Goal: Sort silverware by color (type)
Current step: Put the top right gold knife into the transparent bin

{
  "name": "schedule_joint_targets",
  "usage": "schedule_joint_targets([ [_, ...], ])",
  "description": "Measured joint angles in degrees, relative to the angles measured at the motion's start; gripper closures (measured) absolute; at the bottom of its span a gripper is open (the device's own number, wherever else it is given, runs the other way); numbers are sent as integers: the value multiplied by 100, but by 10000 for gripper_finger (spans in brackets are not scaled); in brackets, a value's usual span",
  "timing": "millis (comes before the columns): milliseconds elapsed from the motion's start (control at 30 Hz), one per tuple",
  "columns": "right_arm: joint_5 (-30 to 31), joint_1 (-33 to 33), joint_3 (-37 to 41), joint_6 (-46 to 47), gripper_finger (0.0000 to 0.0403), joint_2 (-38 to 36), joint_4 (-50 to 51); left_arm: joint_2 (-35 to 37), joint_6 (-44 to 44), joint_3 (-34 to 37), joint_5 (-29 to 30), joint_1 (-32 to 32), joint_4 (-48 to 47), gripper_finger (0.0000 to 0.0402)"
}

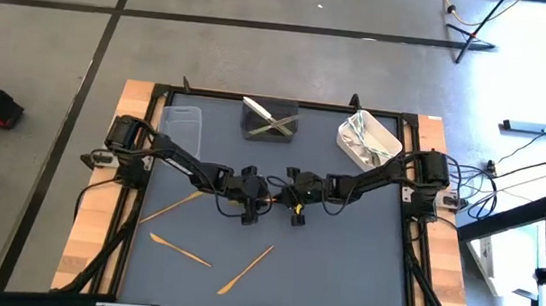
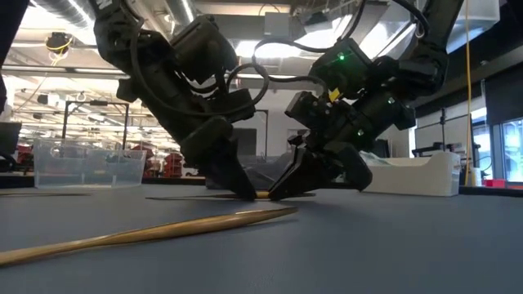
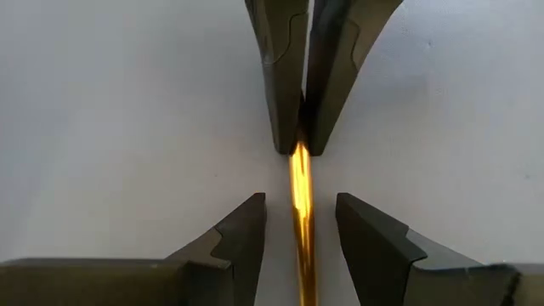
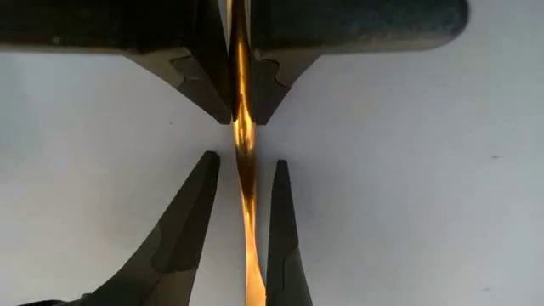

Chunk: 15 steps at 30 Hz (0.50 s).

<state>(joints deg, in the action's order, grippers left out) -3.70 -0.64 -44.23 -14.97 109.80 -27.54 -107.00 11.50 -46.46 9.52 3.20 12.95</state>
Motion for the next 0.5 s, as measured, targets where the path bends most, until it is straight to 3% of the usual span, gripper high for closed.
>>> schedule_joint_targets([
  [300,19,-2,0,412,372,-2,-88,-11,-116,-2,-30,0,-59,321],
  [500,17,-7,-2,426,329,-3,-149,-13,-162,-9,-10,1,-121,381],
])
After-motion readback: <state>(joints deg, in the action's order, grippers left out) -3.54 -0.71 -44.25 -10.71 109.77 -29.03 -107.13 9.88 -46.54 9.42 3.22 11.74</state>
